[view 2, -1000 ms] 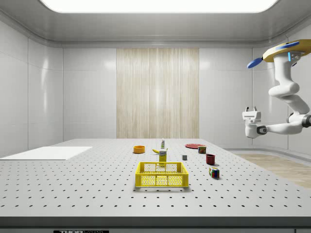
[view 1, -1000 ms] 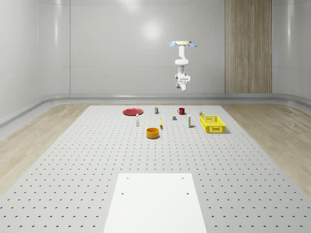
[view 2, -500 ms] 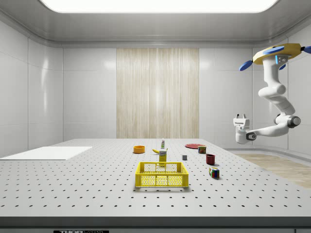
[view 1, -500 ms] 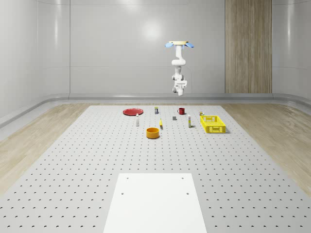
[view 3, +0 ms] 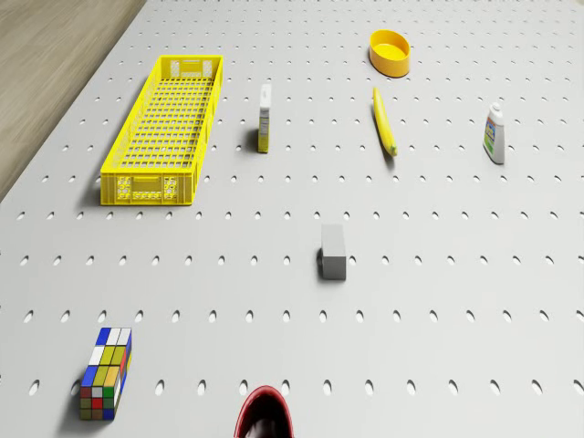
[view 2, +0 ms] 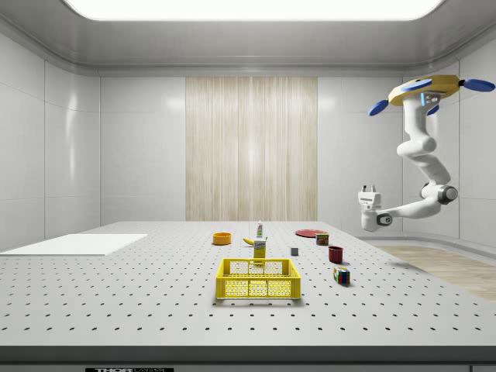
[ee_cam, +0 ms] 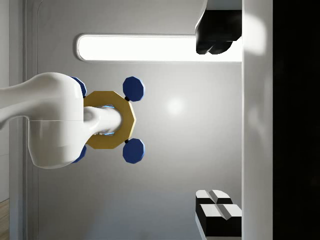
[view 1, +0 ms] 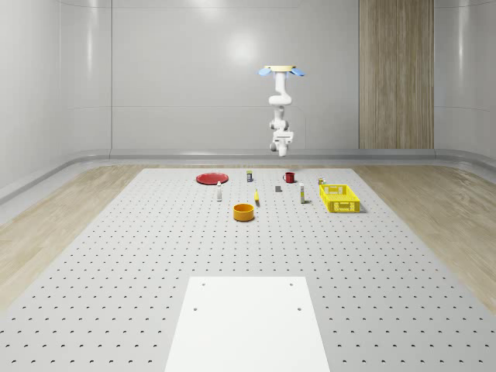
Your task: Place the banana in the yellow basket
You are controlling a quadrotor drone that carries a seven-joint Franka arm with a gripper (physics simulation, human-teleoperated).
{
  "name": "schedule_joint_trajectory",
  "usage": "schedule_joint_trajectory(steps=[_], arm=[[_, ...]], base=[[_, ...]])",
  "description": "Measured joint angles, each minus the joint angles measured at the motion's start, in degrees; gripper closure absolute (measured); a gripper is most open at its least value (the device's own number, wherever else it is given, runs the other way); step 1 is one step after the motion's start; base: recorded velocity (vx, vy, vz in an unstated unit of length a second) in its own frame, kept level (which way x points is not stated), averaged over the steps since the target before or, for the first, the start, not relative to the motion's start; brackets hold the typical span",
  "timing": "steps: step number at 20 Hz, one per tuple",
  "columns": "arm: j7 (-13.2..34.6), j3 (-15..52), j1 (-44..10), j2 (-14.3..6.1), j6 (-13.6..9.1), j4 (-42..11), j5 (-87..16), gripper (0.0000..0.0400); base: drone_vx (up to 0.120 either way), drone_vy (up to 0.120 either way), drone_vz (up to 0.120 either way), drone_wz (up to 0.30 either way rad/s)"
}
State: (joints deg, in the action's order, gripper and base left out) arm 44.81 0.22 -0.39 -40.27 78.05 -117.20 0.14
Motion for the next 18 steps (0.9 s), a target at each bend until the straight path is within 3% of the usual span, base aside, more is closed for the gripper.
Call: schedule_joint_trajectory(steps=[18], arm=[[-0.04,0.14,-0.13,-0.35,0.52,-0.09,-0.08,0.0]], base=[[0.12,-0.12,0.0,0.0]])
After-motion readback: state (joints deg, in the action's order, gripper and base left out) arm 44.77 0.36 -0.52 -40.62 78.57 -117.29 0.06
